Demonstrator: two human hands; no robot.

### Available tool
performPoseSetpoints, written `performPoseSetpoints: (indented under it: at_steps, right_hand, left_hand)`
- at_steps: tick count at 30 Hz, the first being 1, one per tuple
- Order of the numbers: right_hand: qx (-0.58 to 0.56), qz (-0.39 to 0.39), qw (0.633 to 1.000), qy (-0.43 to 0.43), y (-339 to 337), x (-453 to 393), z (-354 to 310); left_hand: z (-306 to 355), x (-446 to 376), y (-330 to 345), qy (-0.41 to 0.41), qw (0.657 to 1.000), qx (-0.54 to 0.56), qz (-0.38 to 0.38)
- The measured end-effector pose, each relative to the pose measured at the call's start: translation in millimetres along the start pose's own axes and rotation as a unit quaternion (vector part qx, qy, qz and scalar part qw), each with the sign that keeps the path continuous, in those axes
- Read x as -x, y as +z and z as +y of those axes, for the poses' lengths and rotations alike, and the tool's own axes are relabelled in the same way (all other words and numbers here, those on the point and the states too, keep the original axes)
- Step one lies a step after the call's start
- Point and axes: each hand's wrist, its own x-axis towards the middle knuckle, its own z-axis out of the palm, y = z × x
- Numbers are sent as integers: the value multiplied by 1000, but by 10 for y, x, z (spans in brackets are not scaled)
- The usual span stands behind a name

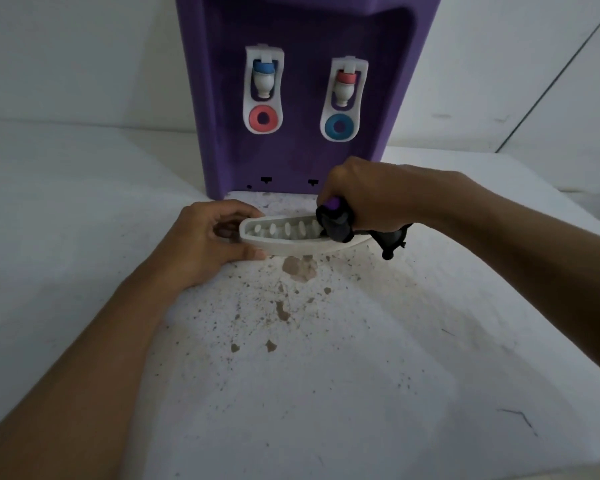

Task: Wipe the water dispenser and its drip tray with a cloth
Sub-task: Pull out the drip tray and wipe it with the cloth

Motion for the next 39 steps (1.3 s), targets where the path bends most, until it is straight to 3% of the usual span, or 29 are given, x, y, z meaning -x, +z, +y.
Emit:
performPoseSetpoints:
  at_steps: [7, 15, 24, 32, 39]
  right_hand:
    - [-77, -7, 997, -6, 53, 31, 24]
    - [26, -33, 999, 30, -59, 142, 328]
    - [-129, -12, 991, 15, 25, 205, 434]
    - [-9, -35, 999, 12, -91, 174, 457]
    - [-111, -12, 994, 1, 49, 184, 417]
  left_hand:
    - [-25, 13, -13, 6, 1000, -1, -6]
    - [-25, 12, -11, 14, 1000, -6, -1]
    - [-35, 0, -4, 20, 1000, -12, 0]
    - [-21, 17, -16, 25, 1000, -14, -5]
    - [-32, 21, -17, 23, 1000, -16, -5]
